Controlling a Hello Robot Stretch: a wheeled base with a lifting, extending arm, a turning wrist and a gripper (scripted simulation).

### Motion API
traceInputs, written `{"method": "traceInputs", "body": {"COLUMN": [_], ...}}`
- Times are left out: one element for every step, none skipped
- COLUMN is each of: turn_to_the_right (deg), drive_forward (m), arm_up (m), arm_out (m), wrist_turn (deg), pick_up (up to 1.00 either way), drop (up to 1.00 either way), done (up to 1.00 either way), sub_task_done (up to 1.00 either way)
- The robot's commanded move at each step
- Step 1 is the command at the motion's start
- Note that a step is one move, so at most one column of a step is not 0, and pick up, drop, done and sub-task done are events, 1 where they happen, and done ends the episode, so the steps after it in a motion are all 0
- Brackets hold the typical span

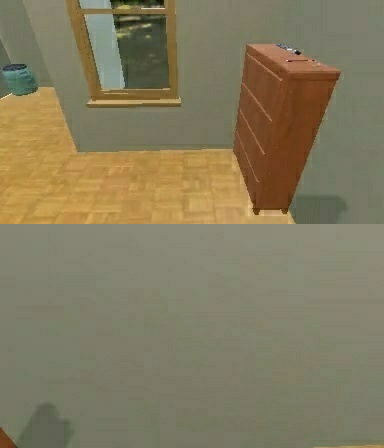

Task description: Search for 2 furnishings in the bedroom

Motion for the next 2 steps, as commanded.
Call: {"method": "traceInputs", "body": {"turn_to_the_right": [-9.0,0.0], "drive_forward": [0.00,0.30], "arm_up": [0.00,0.00], "arm_out": [0.00,0.00], "wrist_turn": [0.0,0.0], "pick_up": [0.00,0.00], "drop": [0.00,0.00], "done": [0.00,0.00], "sub_task_done": [0.00,0.00]}}
